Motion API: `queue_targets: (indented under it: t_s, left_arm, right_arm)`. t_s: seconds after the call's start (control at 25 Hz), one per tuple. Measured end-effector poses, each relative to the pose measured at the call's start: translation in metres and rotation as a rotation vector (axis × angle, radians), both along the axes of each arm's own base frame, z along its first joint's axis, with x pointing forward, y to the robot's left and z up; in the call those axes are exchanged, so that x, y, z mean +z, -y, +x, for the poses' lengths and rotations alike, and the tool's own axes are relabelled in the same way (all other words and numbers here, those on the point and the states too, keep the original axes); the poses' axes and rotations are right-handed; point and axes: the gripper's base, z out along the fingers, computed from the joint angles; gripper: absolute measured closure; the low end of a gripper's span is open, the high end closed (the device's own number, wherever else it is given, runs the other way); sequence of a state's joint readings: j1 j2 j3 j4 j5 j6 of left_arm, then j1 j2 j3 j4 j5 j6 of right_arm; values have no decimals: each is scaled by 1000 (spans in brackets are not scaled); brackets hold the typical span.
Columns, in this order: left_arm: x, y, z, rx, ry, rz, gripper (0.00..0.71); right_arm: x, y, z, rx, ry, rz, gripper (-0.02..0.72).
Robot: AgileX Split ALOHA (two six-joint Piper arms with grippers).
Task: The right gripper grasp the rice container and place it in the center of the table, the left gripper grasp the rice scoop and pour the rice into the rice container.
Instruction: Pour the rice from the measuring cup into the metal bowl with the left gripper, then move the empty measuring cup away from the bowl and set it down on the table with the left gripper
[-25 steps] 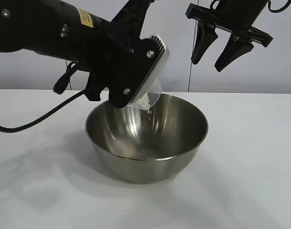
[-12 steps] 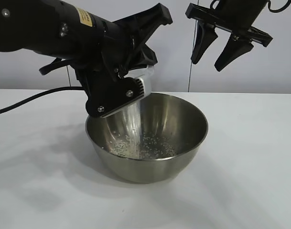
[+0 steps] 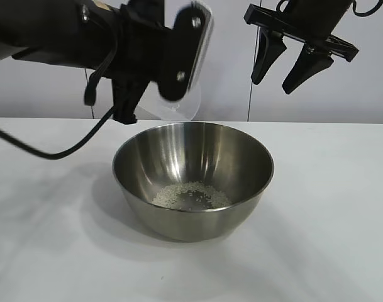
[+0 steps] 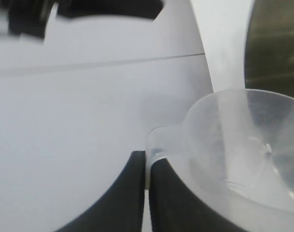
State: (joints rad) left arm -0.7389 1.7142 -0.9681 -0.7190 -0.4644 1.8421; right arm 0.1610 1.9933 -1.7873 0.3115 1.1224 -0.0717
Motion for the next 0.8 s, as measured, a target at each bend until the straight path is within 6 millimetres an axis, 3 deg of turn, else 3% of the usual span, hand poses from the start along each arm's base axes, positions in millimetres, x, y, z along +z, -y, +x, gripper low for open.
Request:
queue_targets:
  t_s: [0.16, 0.32, 0.44, 0.64, 0.8]
  left_arm:
    - [16, -25, 6, 278, -191, -494, 701]
    - [31, -73, 22, 534, -338, -966, 701]
    - [29, -110, 33, 660, -531, -1223, 701]
    - [15, -153, 39, 753, -797, -1308, 701]
    - [14, -173, 43, 738, -746, -1202, 701]
  right_arm:
    - [0, 0, 0, 0, 1, 0, 312]
    - [0, 0, 0, 0, 1, 0, 312]
    - [0, 0, 0, 1, 1, 0, 312]
    - [0, 0, 0, 1, 1, 0, 312]
    - [0, 0, 1, -2, 9, 0, 312]
